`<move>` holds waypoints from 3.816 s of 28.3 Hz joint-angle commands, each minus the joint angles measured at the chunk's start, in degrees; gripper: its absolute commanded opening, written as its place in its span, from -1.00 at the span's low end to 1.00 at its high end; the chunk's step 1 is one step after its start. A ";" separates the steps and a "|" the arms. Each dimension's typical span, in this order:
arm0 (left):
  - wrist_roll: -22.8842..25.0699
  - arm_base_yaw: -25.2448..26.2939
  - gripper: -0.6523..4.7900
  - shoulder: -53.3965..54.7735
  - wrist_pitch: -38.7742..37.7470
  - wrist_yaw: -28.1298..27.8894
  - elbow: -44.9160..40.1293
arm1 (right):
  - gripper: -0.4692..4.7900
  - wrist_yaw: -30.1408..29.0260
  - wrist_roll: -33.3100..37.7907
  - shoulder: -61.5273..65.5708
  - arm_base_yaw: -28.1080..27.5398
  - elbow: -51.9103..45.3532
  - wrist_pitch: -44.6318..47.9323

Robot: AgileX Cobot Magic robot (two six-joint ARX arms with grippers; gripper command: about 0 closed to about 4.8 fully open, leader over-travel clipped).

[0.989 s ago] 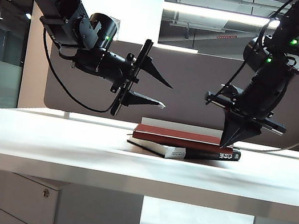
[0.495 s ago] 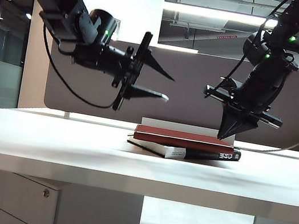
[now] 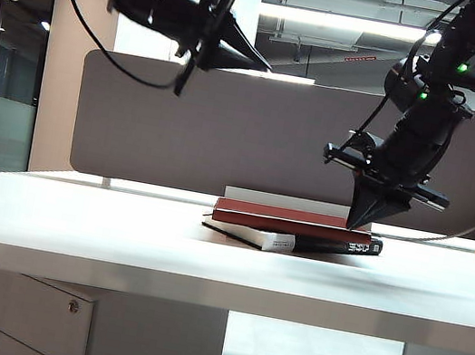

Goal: Pick up the red book and place it on top of the black book.

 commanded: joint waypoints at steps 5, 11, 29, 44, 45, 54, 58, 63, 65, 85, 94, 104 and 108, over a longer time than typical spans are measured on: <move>10.08 -0.11 -0.78 -1.07 -10.84 -1.81 -0.11 | -0.84 0.20 -0.17 1.75 0.02 0.31 -0.63; 12.37 -0.37 -0.78 -1.07 -13.46 -2.29 -0.11 | -0.84 1.20 -0.17 1.88 0.02 0.31 0.85; 13.86 -2.51 -0.78 -2.97 -15.23 -1.36 -0.11 | -0.84 1.70 -0.13 4.44 -0.33 1.77 4.42; 16.17 -2.54 -0.78 -3.23 -18.75 -0.11 -0.11 | -0.84 1.70 -0.15 5.46 -1.25 7.78 2.73; 16.39 -2.54 -0.78 -3.30 -18.97 -0.11 -0.11 | -0.84 1.70 -0.15 5.46 -1.25 7.78 1.60; 16.61 -2.51 -0.78 -3.32 -18.71 -0.17 -0.11 | -0.84 1.70 -0.15 5.35 -1.25 7.98 -2.43; 16.61 -2.54 -0.78 -3.32 -18.95 0.11 -0.11 | -0.84 1.70 -0.13 5.44 -1.25 8.00 -0.76; 16.61 -2.54 -0.78 -3.32 -18.99 0.28 -0.11 | -0.84 1.70 -0.13 5.49 -1.25 8.00 0.66; 16.61 -2.54 -0.78 -3.32 -18.99 0.28 -0.11 | -0.84 1.70 -0.13 5.75 -1.25 8.07 0.98; 16.85 -2.54 -0.78 -3.32 -18.88 0.26 -0.11 | -0.84 1.68 -0.11 9.42 -1.33 11.10 3.04; 16.87 -2.54 -0.78 -3.32 -18.91 0.26 -0.11 | -0.84 1.70 -0.09 10.78 -1.33 14.99 1.33; 18.34 -2.38 -0.78 -3.26 -18.86 -9.05 -0.11 | -0.84 1.68 -0.22 10.67 -1.33 16.66 -5.25; 17.81 -1.97 -0.78 -2.82 -18.60 -18.69 -0.11 | -0.84 1.62 -1.86 10.27 -1.33 19.17 -10.32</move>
